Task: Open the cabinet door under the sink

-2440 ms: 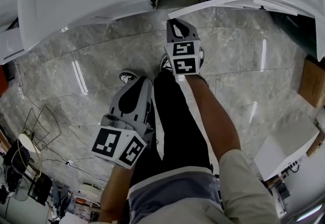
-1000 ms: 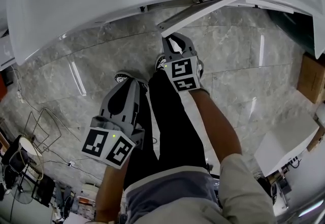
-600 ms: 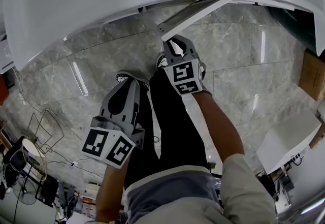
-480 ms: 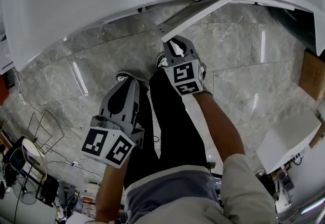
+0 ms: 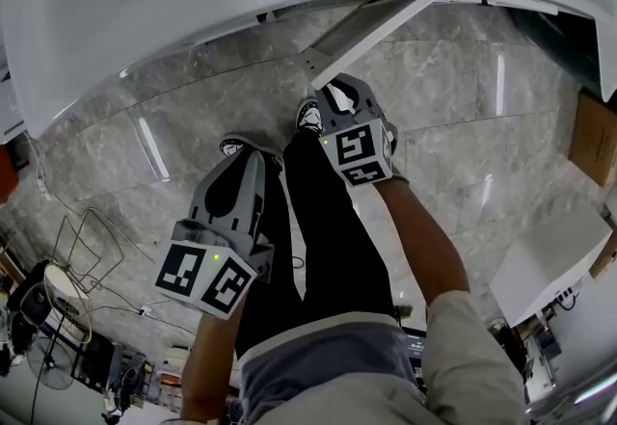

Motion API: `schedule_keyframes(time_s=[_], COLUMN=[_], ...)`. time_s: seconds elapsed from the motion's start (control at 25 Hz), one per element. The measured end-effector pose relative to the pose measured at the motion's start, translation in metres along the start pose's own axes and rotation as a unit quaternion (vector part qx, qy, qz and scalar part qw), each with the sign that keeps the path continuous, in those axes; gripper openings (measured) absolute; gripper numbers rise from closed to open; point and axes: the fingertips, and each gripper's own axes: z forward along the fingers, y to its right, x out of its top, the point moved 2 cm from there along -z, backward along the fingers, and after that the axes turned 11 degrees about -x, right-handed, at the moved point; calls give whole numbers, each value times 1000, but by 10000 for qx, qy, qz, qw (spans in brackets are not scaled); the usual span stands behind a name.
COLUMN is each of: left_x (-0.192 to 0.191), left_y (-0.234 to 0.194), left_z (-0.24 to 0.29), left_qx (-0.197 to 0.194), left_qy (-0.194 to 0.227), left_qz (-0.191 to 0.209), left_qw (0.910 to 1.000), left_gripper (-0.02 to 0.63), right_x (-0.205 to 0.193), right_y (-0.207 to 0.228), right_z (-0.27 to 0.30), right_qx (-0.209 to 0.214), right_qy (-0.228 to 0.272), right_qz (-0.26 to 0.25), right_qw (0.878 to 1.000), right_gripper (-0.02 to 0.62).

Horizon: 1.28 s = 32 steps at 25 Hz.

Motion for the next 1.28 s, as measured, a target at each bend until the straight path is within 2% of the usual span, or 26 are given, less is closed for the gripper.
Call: schedule_keyframes(time_s=[0.28,0.64,0.8,1.28], left_x=[-10,-11,-15,-21], left_y=[4,4,7,16], left_z=[2,4,8,21], left_qx=[-55,-66,-98,-260], left_qy=[-179,-210,-345,-513], left_qz=[47,10,144,122], left_qw=[9998,9998,9993,9983], left_gripper=[0,0,0,0], right_x=[-10,-21,-28,-54], right_y=[3,5,8,20], right_z=[-9,-20,-26,-45], right_qx=[78,193,178,122], right_qy=[-12,-67,-115,-240], right_qz=[-104,-310,-317,-505], right_qw=[9999,9993,9993,9984], right_gripper=[48,48,48,49])
